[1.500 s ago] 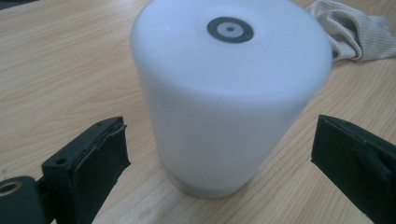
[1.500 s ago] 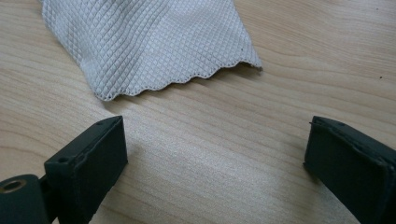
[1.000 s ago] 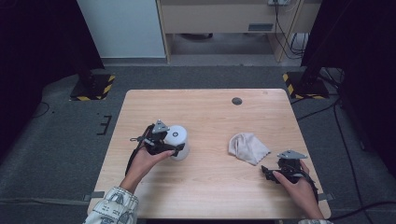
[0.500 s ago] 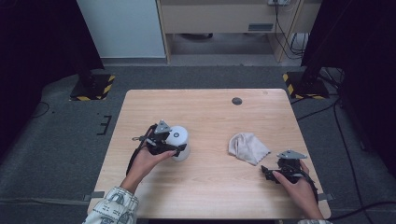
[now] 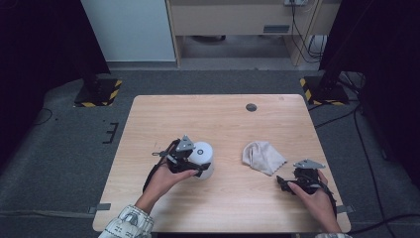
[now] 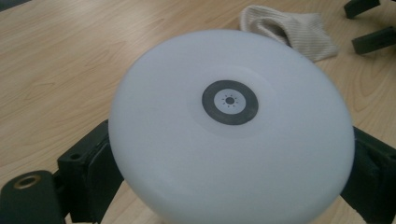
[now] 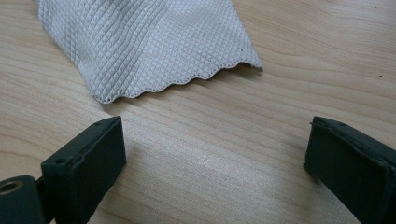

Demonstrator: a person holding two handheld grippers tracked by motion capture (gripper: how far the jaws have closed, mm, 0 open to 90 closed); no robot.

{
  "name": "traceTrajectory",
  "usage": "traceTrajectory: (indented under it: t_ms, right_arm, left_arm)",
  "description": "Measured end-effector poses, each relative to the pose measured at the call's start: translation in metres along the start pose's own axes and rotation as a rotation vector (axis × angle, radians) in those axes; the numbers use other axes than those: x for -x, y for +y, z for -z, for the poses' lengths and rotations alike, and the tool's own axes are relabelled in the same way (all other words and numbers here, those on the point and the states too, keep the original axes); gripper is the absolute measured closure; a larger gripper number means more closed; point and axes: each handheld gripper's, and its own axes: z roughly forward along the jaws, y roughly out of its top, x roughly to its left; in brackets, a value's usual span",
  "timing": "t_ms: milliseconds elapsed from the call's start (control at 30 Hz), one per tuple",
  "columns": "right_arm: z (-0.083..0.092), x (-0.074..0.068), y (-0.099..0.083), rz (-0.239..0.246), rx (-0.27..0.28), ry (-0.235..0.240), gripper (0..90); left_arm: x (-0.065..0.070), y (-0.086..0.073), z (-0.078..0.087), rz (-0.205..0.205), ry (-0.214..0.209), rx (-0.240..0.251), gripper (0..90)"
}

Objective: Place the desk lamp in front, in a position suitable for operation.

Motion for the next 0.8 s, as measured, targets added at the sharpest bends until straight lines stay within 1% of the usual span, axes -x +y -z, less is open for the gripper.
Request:
traceTrajectory:
  t_ms: [33,67,100,133,167,200,267,300,333,367,433,467,500,567,633,733,800]
  right_arm:
    - [0.000,0.000,0.000,0.000,0.000,0.000,5.5]
    - [0.001,0.000,0.001,-0.009,-0.002,0.006,7.2]
    - [0.001,0.000,0.001,-0.009,-0.002,0.006,7.2]
    - [0.001,0.001,0.002,-0.004,-0.013,0.007,7.8]
    - [0.002,0.001,0.003,-0.009,-0.019,0.016,8.7]
    - [0.004,0.002,0.004,-0.024,-0.011,0.029,10.0]
    - [0.007,0.001,0.006,-0.026,0.004,0.024,10.9]
    - [0.007,0.001,0.006,-0.026,0.004,0.024,10.9]
    - [0.010,0.001,0.007,-0.029,0.021,0.018,12.3]
    - [0.010,0.001,0.007,-0.029,0.021,0.018,12.3]
    - [0.011,0.002,0.007,-0.034,0.015,0.013,12.7]
    - [0.011,0.002,0.007,-0.031,0.011,0.013,12.8]
    - [0.011,0.002,0.007,-0.030,0.011,0.015,13.0]
    - [0.011,0.002,0.007,-0.035,0.012,0.016,13.1]
    - [0.012,0.002,0.008,-0.033,0.006,0.020,13.8]
    - [0.012,0.002,0.008,-0.037,0.012,0.016,14.2]
    - [0.012,0.002,0.008,-0.035,0.012,0.017,14.3]
  left_arm:
    - [0.000,0.000,0.000,0.000,0.000,0.000,7.5]
    - [0.006,0.002,-0.002,-0.011,-0.013,-0.003,7.5]
    - [0.006,0.002,-0.002,-0.011,-0.013,-0.003,7.5]
    - [0.009,0.003,-0.004,-0.016,-0.019,-0.003,7.5]
    - [0.014,0.004,-0.005,-0.017,-0.027,0.000,7.5]
    - [0.021,0.005,-0.007,-0.023,-0.037,0.001,7.5]
    - [0.028,0.006,-0.010,-0.033,-0.050,0.002,7.5]
    - [0.028,0.006,-0.010,-0.033,-0.050,0.002,7.5]
    - [0.034,0.008,-0.012,-0.043,-0.063,0.001,7.5]
    - [0.034,0.008,-0.012,-0.043,-0.063,0.001,7.5]
    - [0.043,0.010,-0.015,-0.056,-0.082,-0.002,7.5]
    - [0.043,0.010,-0.015,-0.056,-0.082,-0.002,7.5]
    - [0.047,0.012,-0.017,-0.062,-0.092,-0.002,7.5]
    - [0.049,0.012,-0.018,-0.068,-0.098,-0.003,7.4]
    - [0.056,0.014,-0.021,-0.074,-0.113,-0.005,7.4]
    - [0.059,0.015,-0.022,-0.079,-0.114,-0.008,7.4]
    - [0.059,0.015,-0.023,-0.075,-0.112,-0.006,7.4]
